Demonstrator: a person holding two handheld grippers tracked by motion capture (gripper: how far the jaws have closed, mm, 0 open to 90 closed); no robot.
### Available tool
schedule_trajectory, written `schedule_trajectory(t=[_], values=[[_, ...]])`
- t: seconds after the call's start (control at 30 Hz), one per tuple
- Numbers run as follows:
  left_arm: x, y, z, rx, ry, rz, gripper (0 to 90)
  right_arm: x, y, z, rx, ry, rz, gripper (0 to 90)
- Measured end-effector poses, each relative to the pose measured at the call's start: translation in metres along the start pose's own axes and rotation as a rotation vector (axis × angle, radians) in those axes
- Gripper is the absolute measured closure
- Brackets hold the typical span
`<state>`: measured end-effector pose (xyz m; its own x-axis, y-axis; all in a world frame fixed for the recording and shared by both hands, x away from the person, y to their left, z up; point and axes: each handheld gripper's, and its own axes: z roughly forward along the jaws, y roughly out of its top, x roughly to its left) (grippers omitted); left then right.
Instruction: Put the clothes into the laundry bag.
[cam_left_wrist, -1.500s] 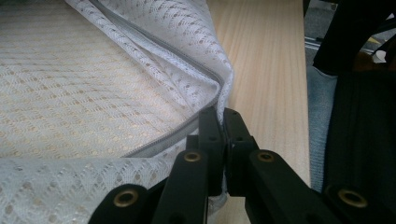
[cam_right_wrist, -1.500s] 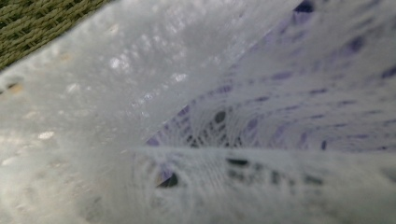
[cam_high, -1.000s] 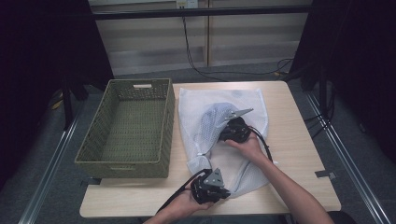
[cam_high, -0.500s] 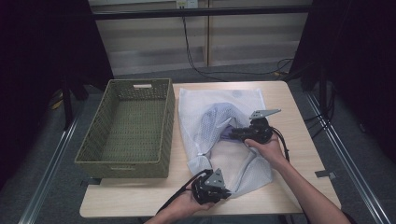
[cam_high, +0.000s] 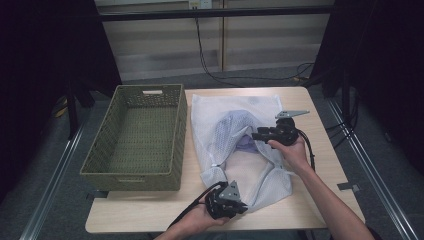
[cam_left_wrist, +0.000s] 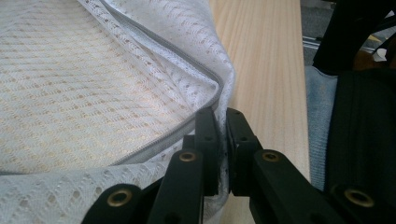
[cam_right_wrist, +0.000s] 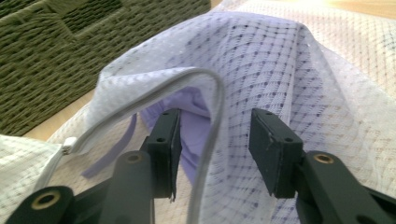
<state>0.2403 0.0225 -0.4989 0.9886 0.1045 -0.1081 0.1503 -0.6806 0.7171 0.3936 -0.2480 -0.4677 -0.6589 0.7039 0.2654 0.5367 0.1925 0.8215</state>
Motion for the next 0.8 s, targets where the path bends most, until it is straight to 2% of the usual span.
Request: schedule_trajectory(t=[0.07, 0.1, 0.13, 0.17, 0.2, 0.3, 0.43, 0.47, 0.5, 0.53, 0.6, 0.63, 0.73, 0.8], values=[[0.000, 0.000, 0.000, 0.000, 0.002, 0.001, 85.5, -0.002, 0.001, 0.003, -0.016, 0.000, 0.014, 54.9], [-0.001, 0.000, 0.000, -0.006, 0.000, -0.003, 85.5, -0.003, 0.000, 0.006, -0.040, 0.002, 0.032, 55.6], [-0.001, -0.001, 0.000, -0.004, -0.004, -0.004, 85.5, -0.003, -0.001, 0.010, -0.029, 0.004, 0.035, 55.2], [0.000, 0.000, 0.000, 0.003, -0.005, -0.001, 85.5, -0.001, -0.001, 0.014, -0.001, 0.002, 0.014, 55.9], [-0.001, -0.001, 0.000, -0.010, 0.001, -0.004, 85.4, 0.001, -0.002, 0.017, 0.020, -0.008, 0.005, 55.8], [-0.001, -0.001, 0.000, -0.010, -0.004, -0.005, 85.4, 0.004, -0.004, 0.024, 0.040, -0.012, 0.000, 59.8], [-0.001, -0.001, 0.001, -0.017, 0.003, -0.008, 85.4, 0.006, -0.006, 0.030, 0.058, -0.044, 0.000, 72.9], [0.000, -0.001, 0.000, 0.002, -0.005, 0.007, 85.4, 0.007, -0.007, 0.030, 0.060, -0.046, 0.001, 78.4], [0.000, -0.001, 0.000, -0.007, -0.007, -0.005, 85.4, 0.008, -0.007, 0.030, 0.057, -0.045, -0.003, 81.8], [0.000, -0.001, 0.000, 0.001, -0.006, 0.006, 85.4, 0.008, -0.007, 0.029, 0.055, -0.041, -0.002, 85.4], [0.000, -0.001, 0.000, -0.008, 0.002, 0.003, 85.4, 0.009, -0.005, 0.025, 0.039, -0.028, -0.005, 87.3], [0.000, 0.000, -0.002, 0.023, 0.000, 0.000, 85.4, 0.009, -0.004, 0.023, 0.032, -0.018, -0.006, 87.8], [0.000, -0.001, 0.000, -0.003, -0.001, -0.009, 85.5, 0.011, -0.002, 0.016, 0.015, -0.001, -0.004, 88.4], [0.000, -0.001, 0.000, 0.001, -0.003, -0.014, 85.5, 0.012, -0.001, 0.013, 0.011, 0.006, -0.008, 88.5]])
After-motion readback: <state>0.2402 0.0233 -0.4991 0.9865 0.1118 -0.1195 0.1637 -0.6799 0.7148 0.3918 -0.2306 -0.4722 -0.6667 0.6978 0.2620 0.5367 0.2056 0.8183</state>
